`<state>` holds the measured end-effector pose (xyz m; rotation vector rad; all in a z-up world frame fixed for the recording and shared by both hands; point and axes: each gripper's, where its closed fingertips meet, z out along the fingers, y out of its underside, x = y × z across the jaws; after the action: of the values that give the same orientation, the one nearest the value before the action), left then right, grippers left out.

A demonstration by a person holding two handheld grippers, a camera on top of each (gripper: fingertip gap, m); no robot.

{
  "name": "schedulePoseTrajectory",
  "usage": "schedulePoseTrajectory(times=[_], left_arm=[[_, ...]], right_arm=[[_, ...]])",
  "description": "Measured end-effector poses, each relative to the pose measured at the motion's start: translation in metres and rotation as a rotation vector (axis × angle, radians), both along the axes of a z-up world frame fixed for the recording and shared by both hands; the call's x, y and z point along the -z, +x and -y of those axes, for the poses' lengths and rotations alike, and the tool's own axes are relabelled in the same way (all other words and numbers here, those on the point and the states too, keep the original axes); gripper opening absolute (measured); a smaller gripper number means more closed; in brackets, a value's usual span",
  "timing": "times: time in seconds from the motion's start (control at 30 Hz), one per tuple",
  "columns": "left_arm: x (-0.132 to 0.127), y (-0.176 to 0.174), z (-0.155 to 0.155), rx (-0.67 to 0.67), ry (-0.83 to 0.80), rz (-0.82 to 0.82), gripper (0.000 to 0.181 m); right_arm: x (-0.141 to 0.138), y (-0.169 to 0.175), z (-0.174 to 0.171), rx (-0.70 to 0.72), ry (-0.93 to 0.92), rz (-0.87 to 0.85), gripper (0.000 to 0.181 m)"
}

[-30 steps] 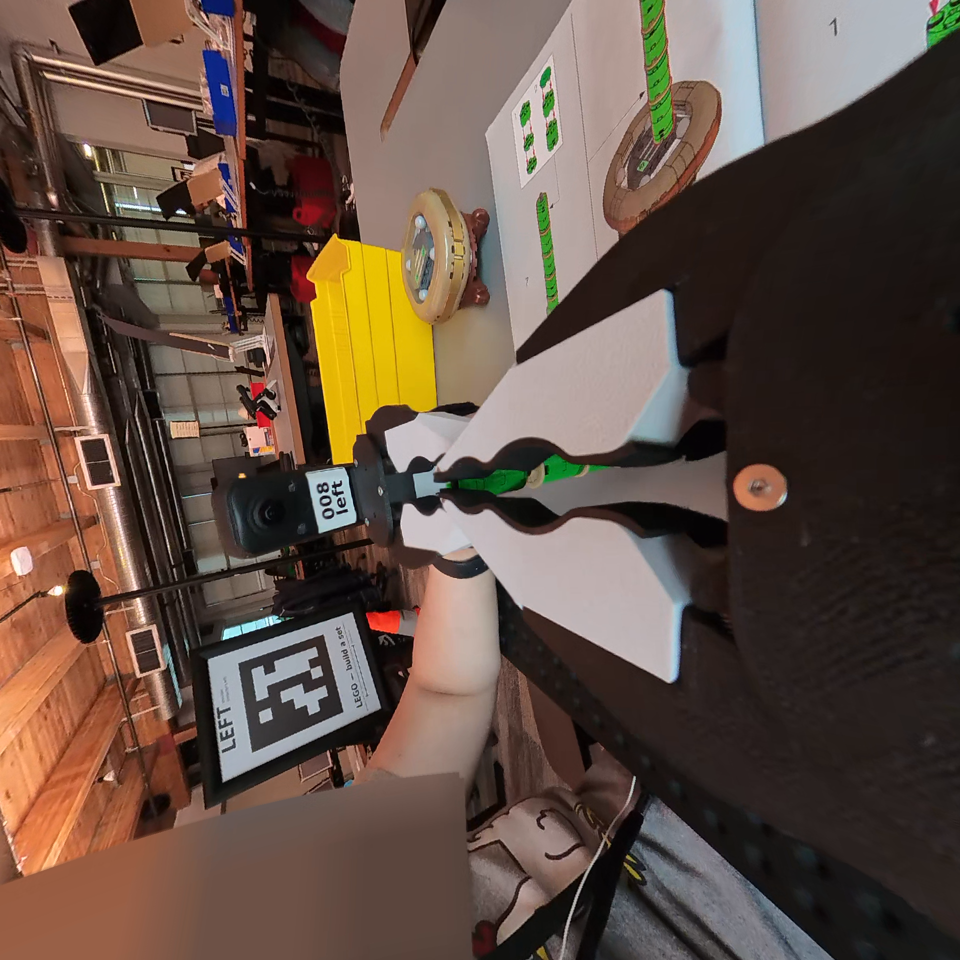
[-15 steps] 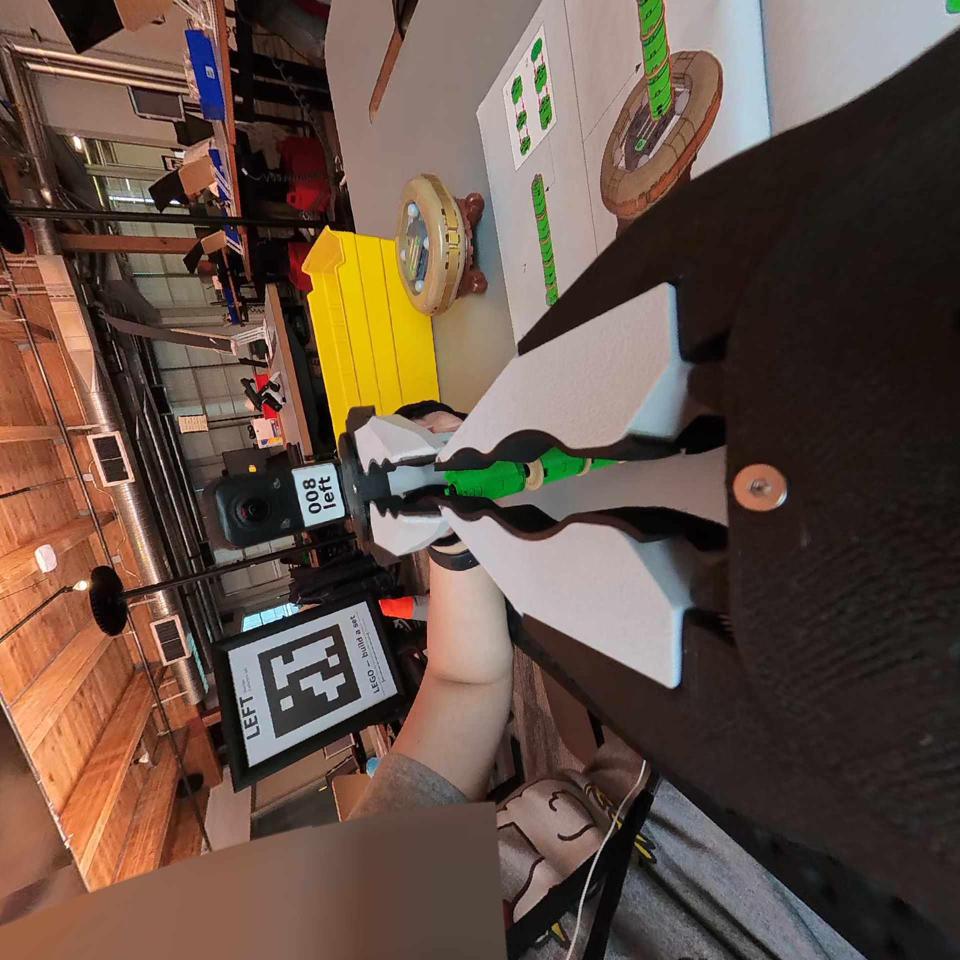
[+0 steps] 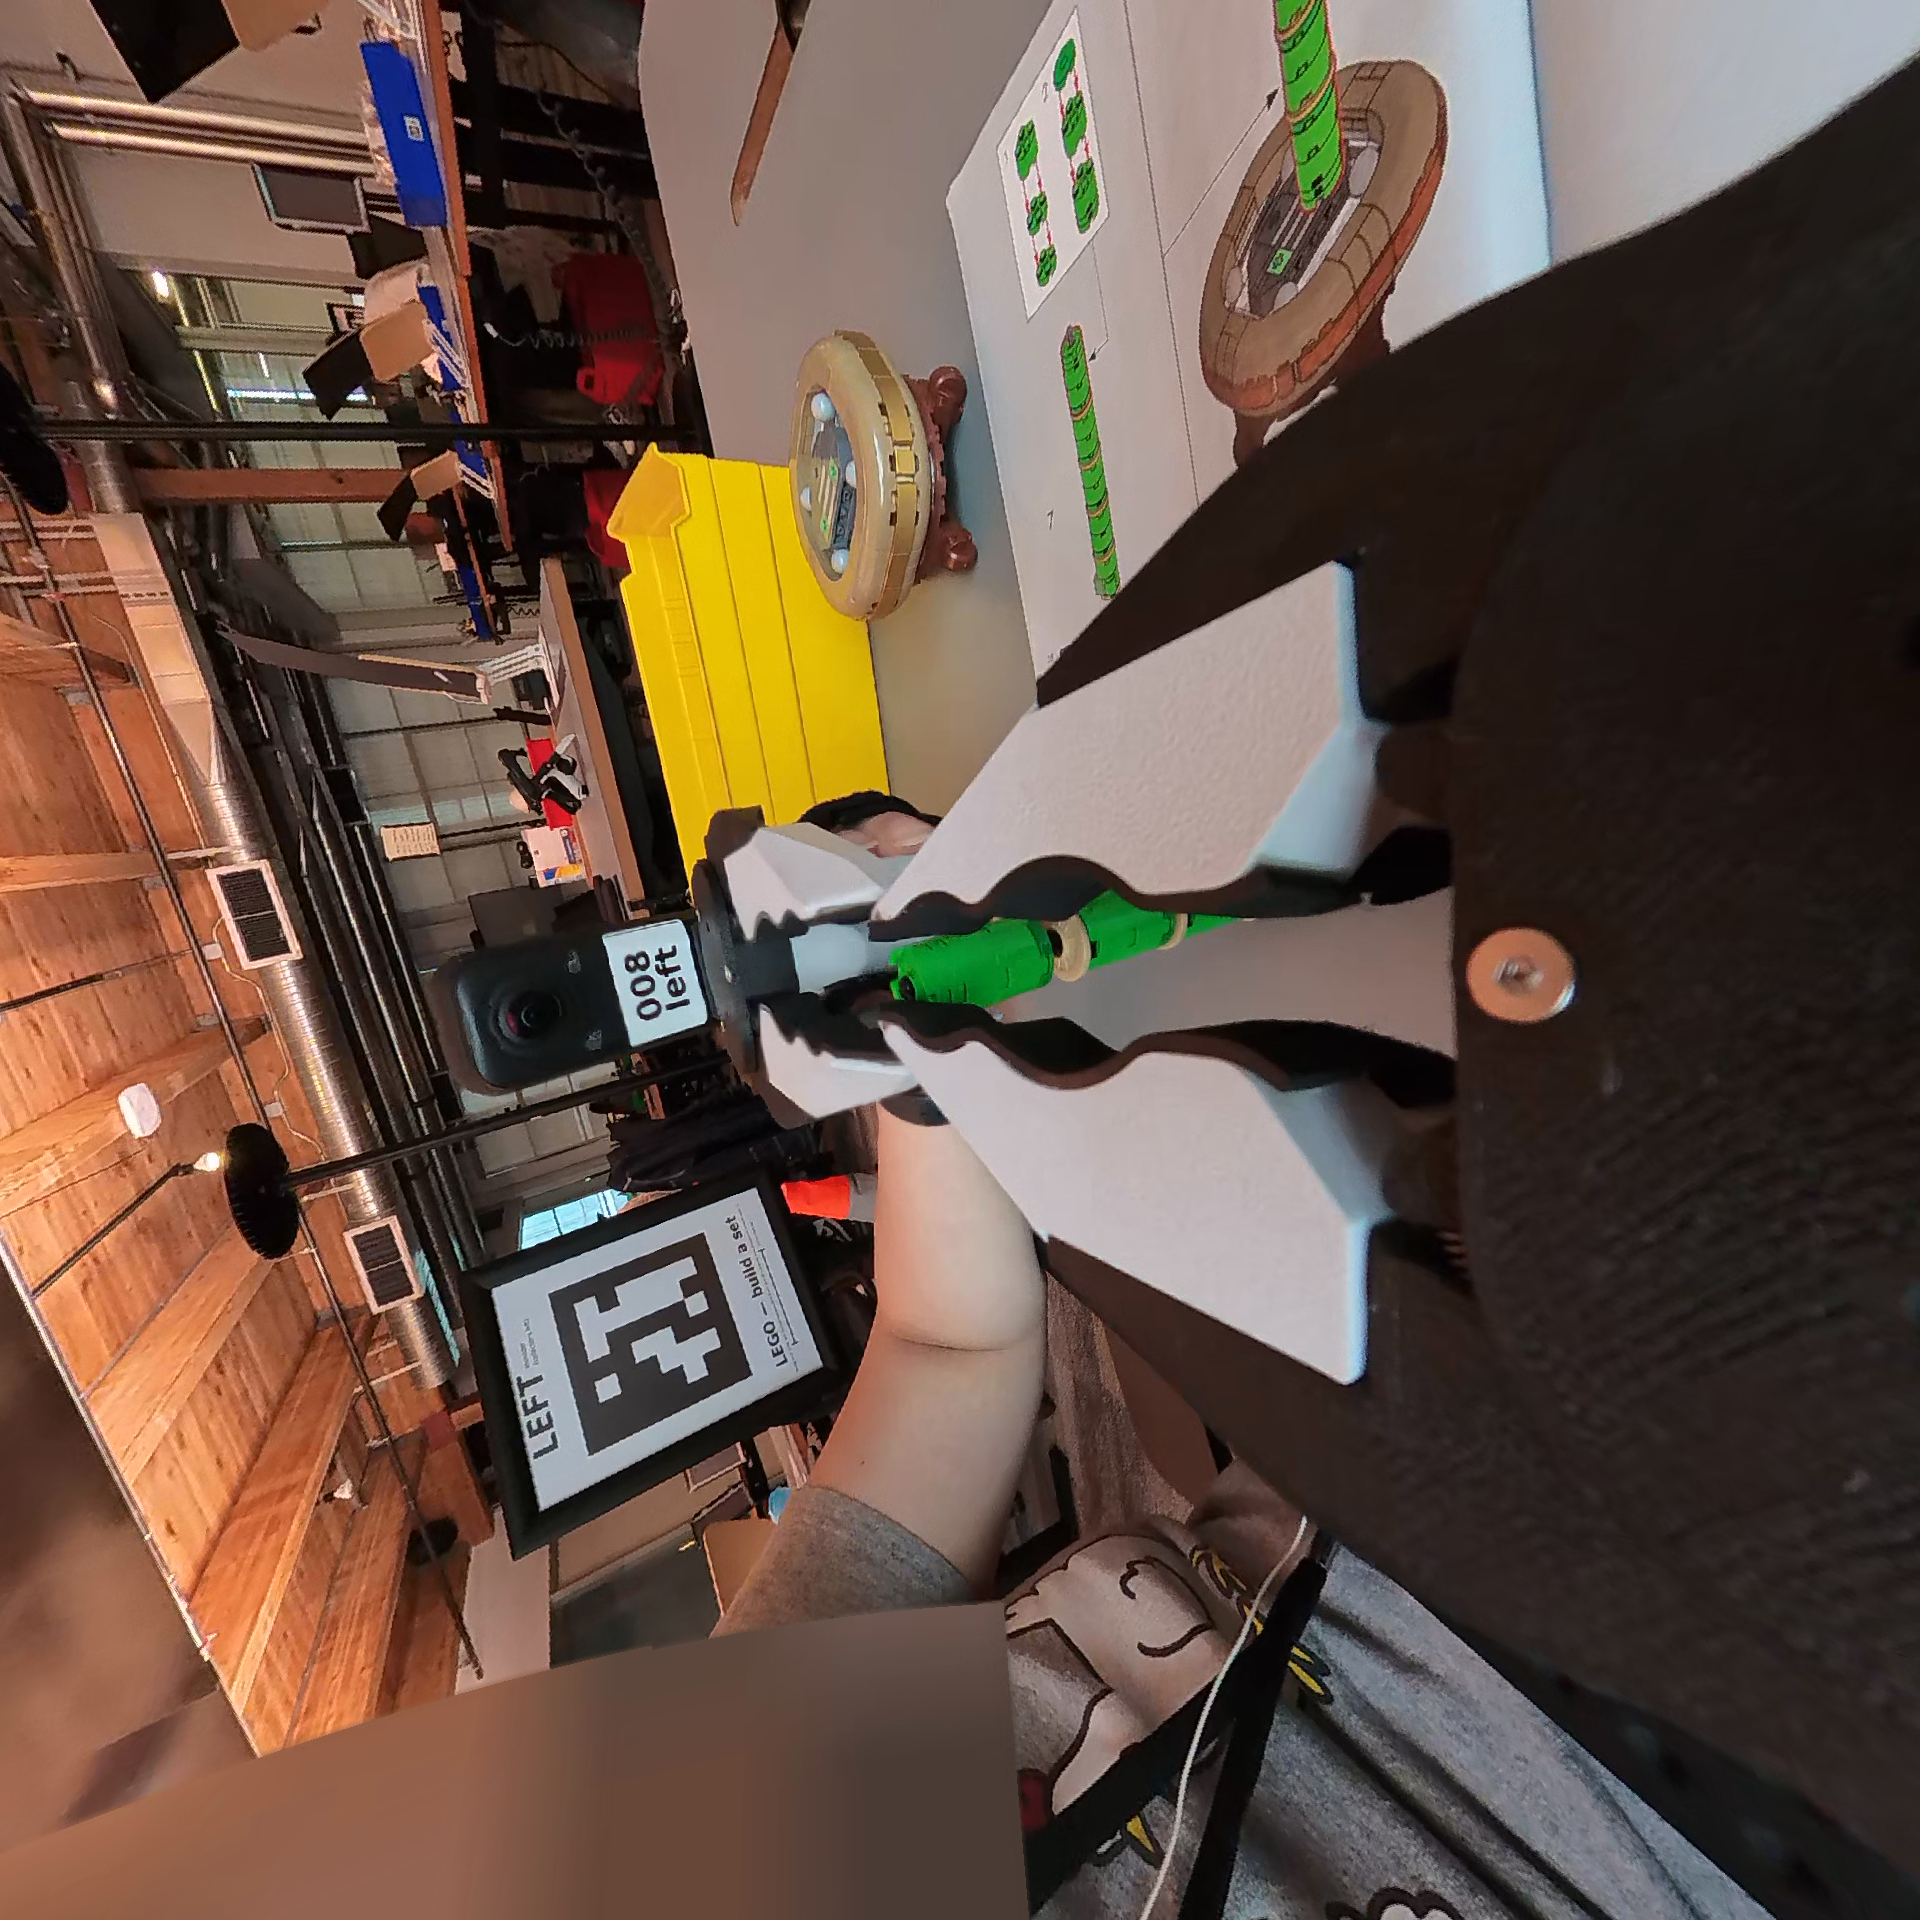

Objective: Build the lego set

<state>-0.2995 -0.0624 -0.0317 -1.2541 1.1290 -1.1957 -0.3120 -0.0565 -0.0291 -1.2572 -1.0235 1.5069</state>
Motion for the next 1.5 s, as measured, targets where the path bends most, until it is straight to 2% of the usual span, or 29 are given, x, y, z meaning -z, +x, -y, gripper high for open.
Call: schedulePoseTrajectory(times=[0.17, 0.3, 0.63, 0.87, 1.5], left_arm=[[0.009, 0.004, 0.001, 0.006, -0.009, -0.036, 0.027], [0.016, 0.012, 0.000, 0.006, -0.008, -0.064, 0.015], [0.016, 0.010, 0.002, 0.018, -0.003, -0.060, 0.015], [0.017, 0.011, 0.002, 0.016, 0.001, -0.060, 0.015], [0.019, 0.016, 0.000, 0.005, -0.032, -0.055, 0.015]], right_arm=[[0.000, 0.001, -0.001, 0.000, -0.008, -0.004, 0.013], [-0.002, 0.002, 0.000, -0.021, -0.031, -0.024, 0.017], [0.004, -0.001, 0.008, -0.039, 0.038, 0.039, 0.020], [0.005, -0.002, 0.006, -0.001, 0.102, 0.085, 0.016], [0.008, -0.003, 0.005, -0.014, 0.066, 0.090, 0.017]])
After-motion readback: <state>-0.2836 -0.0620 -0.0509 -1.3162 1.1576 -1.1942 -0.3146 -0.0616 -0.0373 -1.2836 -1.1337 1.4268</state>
